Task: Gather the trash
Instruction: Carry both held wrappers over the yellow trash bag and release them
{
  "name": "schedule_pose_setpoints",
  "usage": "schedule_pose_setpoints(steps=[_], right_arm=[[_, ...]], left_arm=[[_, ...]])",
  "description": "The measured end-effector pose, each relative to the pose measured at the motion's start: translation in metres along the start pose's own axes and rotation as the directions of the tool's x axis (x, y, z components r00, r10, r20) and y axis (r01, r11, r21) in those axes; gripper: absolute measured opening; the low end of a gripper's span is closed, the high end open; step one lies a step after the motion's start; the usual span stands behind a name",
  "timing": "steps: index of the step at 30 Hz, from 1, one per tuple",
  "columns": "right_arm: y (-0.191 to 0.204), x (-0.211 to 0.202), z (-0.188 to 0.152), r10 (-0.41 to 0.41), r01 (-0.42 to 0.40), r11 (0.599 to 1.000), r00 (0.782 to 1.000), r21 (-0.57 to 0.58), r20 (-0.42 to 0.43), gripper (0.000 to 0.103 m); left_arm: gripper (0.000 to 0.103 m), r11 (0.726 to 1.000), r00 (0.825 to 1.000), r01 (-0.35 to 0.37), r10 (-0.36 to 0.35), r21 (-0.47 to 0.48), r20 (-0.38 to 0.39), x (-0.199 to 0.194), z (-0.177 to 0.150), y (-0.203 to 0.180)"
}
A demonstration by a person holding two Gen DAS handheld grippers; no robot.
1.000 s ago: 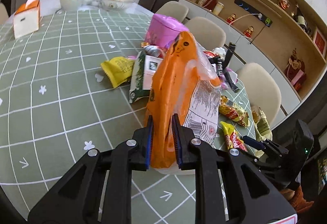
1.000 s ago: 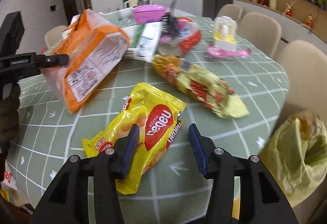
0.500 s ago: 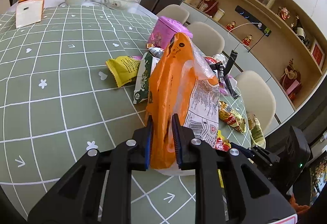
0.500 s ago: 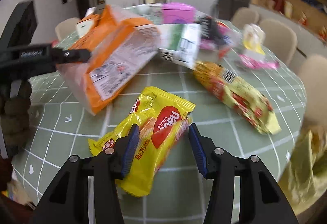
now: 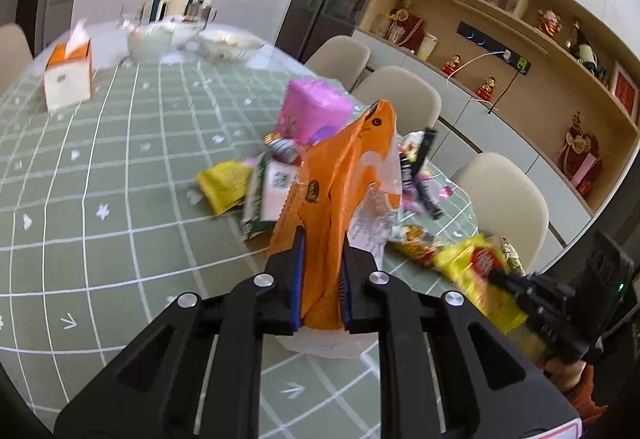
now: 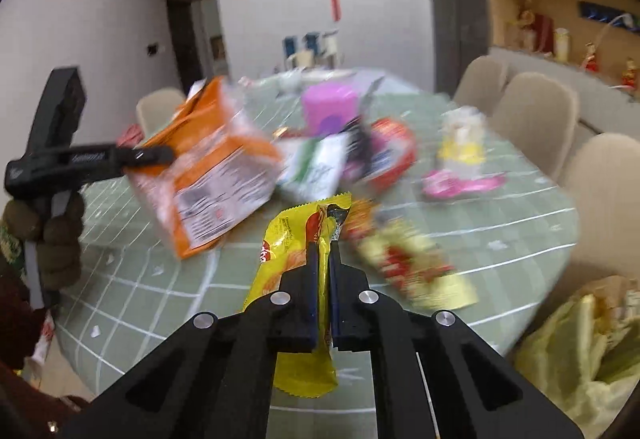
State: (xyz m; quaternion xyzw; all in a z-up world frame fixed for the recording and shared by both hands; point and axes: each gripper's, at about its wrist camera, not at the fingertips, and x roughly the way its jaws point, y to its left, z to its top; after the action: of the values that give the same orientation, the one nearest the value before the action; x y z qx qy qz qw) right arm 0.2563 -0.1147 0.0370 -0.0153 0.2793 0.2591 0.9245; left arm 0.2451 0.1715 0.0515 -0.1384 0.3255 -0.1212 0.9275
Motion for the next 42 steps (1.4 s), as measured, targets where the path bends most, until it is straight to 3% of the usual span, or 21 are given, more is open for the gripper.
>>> schedule_pose_setpoints(steps=[5, 11, 17, 26, 31, 34, 36, 38, 40, 42], right_arm=[[-0.056, -0.048, -0.005, -0.086, 0.083, 0.996, 0.992, 0.041, 0.096, 0.006], [-0.136, -0.097, -0.023, -0.221, 0.206, 0.972, 0.966, 0.116, 0.133, 0.006], [-0.203, -0.136, -0.039, -0.361, 0.334, 0.924, 0.922, 0.186, 0.139, 0.006], [-0.28, -0.173, -0.072, -0.497, 0.456, 0.842, 0.864, 0.286, 0.084, 0.006], [-0.304, -0.177, -0.085, -0.535, 0.498, 0.814, 0.843, 0.298, 0.052, 0.006], [-0.311, -0.173, -0.09, -0.547, 0.512, 0.803, 0.836, 0.304, 0.038, 0.006], [-0.317, -0.168, -0.093, -0.555, 0.521, 0.797, 0.831, 0.306, 0.03, 0.006], [-0.32, -0.163, -0.096, -0.56, 0.528, 0.793, 0.828, 0.304, 0.024, 0.006], [-0.323, -0.157, -0.1, -0.565, 0.536, 0.791, 0.825, 0.296, 0.017, 0.006], [-0.326, -0.151, -0.102, -0.563, 0.537, 0.791, 0.826, 0.294, 0.006, 0.006]], left_arm=[[0.01, 0.999, 0.999, 0.022, -0.023, 0.047, 0.027, 0.002, 0.005, -0.062], [0.01, 0.988, 0.991, 0.133, -0.135, 0.083, 0.022, 0.027, 0.003, -0.152], [0.01, 0.955, 0.957, 0.283, -0.275, 0.087, -0.096, 0.094, -0.013, -0.249], [0.01, 0.922, 0.9, 0.375, -0.337, 0.097, -0.278, 0.194, -0.054, -0.342], [0.01, 0.917, 0.881, 0.376, -0.308, 0.135, -0.359, 0.256, -0.083, -0.382], [0.01, 0.917, 0.913, 0.307, -0.209, 0.254, -0.35, 0.291, -0.099, -0.402], [0.01, 0.892, 0.943, 0.247, -0.132, 0.379, -0.305, 0.304, -0.11, -0.417], [0.01, 0.854, 0.955, 0.199, -0.06, 0.481, -0.29, 0.317, -0.122, -0.43], [0.01, 0.834, 0.942, 0.211, -0.034, 0.51, -0.333, 0.328, -0.134, -0.437], [0.01, 0.817, 0.908, 0.275, -0.048, 0.506, -0.416, 0.336, -0.145, -0.443]])
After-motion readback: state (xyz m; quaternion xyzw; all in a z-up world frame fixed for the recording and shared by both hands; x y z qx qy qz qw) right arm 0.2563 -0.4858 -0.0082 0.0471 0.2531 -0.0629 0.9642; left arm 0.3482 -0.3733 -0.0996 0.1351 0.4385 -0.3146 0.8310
